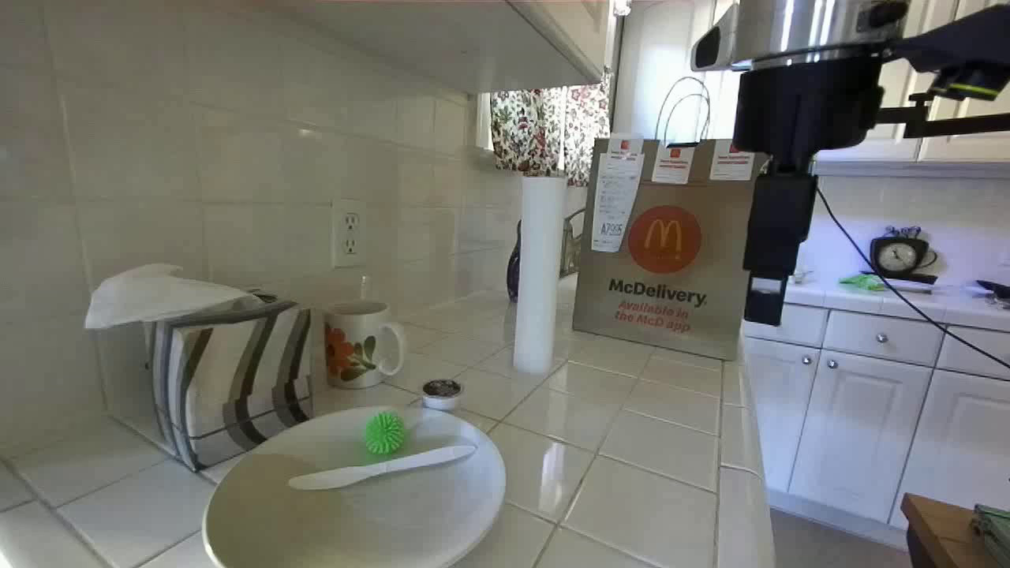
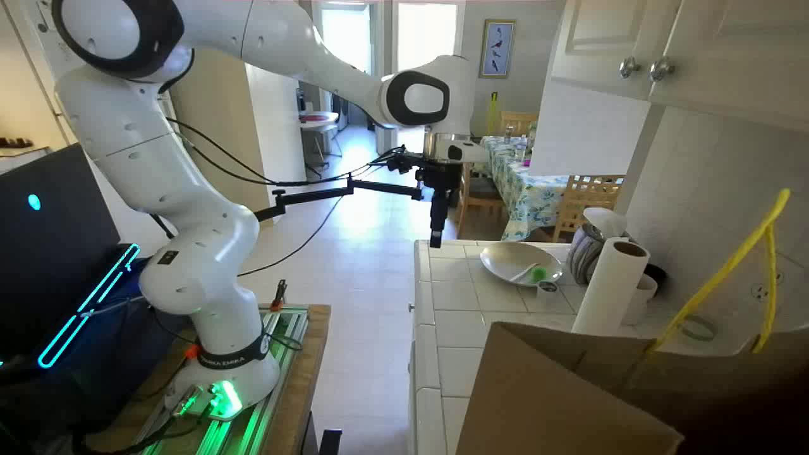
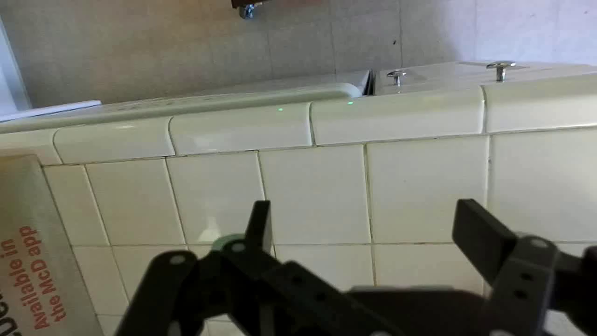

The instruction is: Pick up the plastic knife and try to cut the green object on the plate

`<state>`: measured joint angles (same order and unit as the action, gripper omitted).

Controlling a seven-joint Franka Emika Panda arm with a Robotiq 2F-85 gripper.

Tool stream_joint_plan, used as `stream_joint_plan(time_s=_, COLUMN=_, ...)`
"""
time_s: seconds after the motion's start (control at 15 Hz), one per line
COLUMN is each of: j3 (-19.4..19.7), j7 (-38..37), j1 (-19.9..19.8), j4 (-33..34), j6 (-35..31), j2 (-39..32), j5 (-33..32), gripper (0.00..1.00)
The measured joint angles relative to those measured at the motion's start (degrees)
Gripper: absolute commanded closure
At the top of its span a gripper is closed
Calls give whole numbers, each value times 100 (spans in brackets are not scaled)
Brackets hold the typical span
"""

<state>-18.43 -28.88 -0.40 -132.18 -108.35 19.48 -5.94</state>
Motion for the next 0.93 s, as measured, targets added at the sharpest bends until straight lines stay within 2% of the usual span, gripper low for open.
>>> stream_joint_plan(time_s=0.53, j3=51, j7=0, j1=32, j4=0, j6=-39, j2=-1, j5=-18, gripper=0)
stream_joint_plan(time_s=0.73, j3=211, j7=234, j1=86, j4=-1, j6=-483, j2=-72, j5=-21, gripper=0)
stream_joint_plan(time_s=0.93, j3=507, j7=1077, j1=184, j4=43, j6=-1171, j2=-329, j5=-5, gripper=0)
